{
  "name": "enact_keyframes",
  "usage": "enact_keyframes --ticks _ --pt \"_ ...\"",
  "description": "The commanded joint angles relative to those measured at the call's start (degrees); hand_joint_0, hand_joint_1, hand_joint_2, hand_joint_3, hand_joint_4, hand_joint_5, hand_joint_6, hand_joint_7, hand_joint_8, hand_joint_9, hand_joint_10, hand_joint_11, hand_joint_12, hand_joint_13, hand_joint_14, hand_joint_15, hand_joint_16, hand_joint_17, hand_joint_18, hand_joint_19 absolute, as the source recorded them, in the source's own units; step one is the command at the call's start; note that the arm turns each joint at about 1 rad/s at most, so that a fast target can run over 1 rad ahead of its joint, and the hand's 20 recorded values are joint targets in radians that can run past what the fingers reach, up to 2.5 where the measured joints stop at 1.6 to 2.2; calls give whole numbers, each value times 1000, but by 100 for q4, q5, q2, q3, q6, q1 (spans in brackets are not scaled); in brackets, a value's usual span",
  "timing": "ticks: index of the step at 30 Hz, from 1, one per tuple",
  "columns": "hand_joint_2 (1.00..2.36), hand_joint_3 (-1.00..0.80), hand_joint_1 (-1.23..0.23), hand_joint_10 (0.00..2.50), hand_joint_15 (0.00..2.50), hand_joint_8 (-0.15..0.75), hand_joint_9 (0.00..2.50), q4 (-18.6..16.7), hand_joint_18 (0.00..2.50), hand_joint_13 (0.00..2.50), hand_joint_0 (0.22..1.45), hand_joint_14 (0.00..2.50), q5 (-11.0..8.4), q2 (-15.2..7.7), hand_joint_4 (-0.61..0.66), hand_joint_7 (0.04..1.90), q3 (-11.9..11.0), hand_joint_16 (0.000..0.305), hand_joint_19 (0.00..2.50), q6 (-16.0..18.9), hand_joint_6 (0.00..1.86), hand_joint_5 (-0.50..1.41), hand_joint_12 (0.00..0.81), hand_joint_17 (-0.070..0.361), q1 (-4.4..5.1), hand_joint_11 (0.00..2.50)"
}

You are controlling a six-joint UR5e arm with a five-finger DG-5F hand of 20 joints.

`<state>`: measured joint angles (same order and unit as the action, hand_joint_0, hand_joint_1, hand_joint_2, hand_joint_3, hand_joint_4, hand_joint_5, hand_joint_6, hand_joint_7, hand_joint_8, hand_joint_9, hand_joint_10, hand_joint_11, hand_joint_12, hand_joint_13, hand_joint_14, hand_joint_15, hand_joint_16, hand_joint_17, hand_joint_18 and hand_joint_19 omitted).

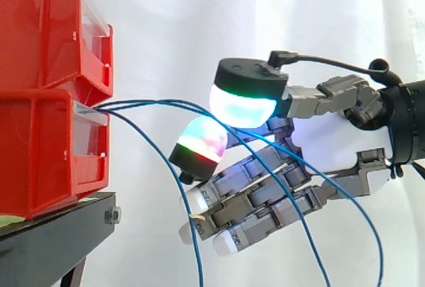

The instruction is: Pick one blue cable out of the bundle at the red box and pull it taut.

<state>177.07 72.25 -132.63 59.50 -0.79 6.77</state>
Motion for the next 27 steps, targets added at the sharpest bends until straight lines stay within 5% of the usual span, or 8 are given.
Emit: enact_keyframes --ticks 1,6,12,27 --pt "1000 -500 -878 8 85 293 713 3 343 273 531 3 0 0 123 1012 0 56 190 0 837 -152 376 126 0 352" --pt "1000 -500 -697 7 90 325 742 3 348 279 435 3 -9 0 147 942 0 64 197 -9 834 -146 413 144 0 348" --pt "1000 -500 -557 8 92 308 761 12 312 269 490 2 -9 0 106 975 0 59 216 0 805 -136 391 133 0 341" --pt "1015 -186 -631 8 90 306 780 12 324 284 582 3 -18 0 94 973 0 57 217 0 800 -130 379 127 9 354"
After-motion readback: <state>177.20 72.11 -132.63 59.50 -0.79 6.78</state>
